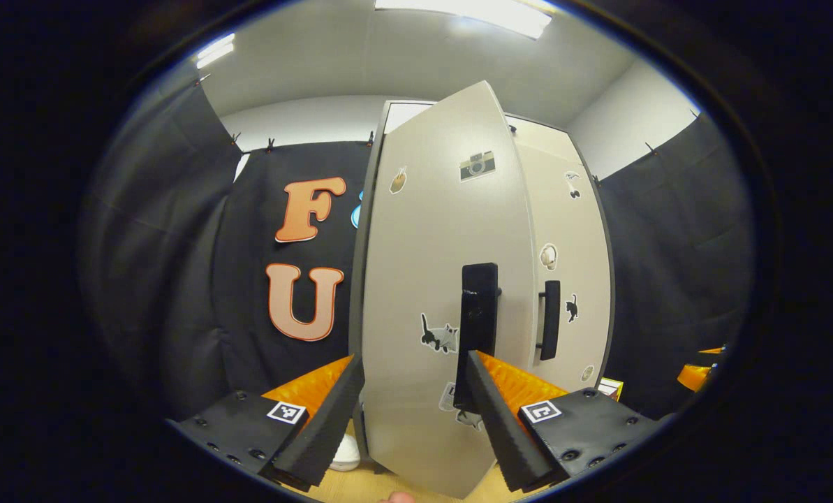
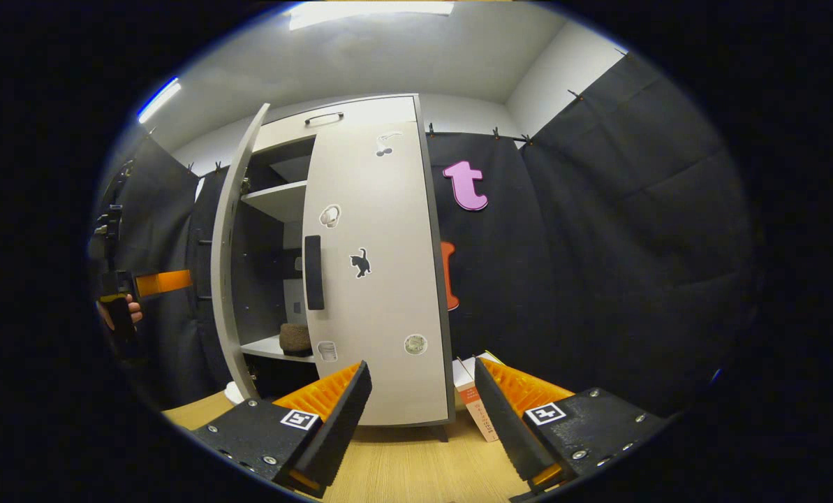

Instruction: Grab one shoe with the right hand and put it into the shoe cabinet, grab the other shoe with the left hand and put it into the shoe cabinet; then close the right door with the right hand and the left door with the left hand.

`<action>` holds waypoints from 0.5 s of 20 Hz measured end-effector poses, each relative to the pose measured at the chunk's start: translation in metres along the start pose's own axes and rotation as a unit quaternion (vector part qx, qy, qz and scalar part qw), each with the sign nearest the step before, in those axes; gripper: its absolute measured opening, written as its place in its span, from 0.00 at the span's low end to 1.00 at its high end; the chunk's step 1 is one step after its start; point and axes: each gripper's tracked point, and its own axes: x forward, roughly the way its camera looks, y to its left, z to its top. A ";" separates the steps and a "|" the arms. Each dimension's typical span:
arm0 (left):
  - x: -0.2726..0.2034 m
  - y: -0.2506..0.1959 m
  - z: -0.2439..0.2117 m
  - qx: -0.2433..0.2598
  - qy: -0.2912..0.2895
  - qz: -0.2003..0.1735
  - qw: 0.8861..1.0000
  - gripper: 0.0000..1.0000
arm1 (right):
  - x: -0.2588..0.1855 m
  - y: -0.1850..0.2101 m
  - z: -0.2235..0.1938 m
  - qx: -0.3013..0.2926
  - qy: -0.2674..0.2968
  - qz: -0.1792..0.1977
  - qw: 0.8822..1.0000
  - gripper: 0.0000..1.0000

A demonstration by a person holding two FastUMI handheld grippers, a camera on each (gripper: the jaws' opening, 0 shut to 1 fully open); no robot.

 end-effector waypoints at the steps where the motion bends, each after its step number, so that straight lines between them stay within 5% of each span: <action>1: 0.004 -0.004 -0.002 -0.006 0.002 -0.004 1.000 0.94 | -0.001 -0.002 0.001 -0.001 -0.001 -0.004 1.000 0.92; 10: 0.052 -0.035 -0.016 -0.020 0.009 -0.034 0.999 0.94 | -0.011 -0.010 0.002 -0.002 0.001 -0.020 1.000 0.92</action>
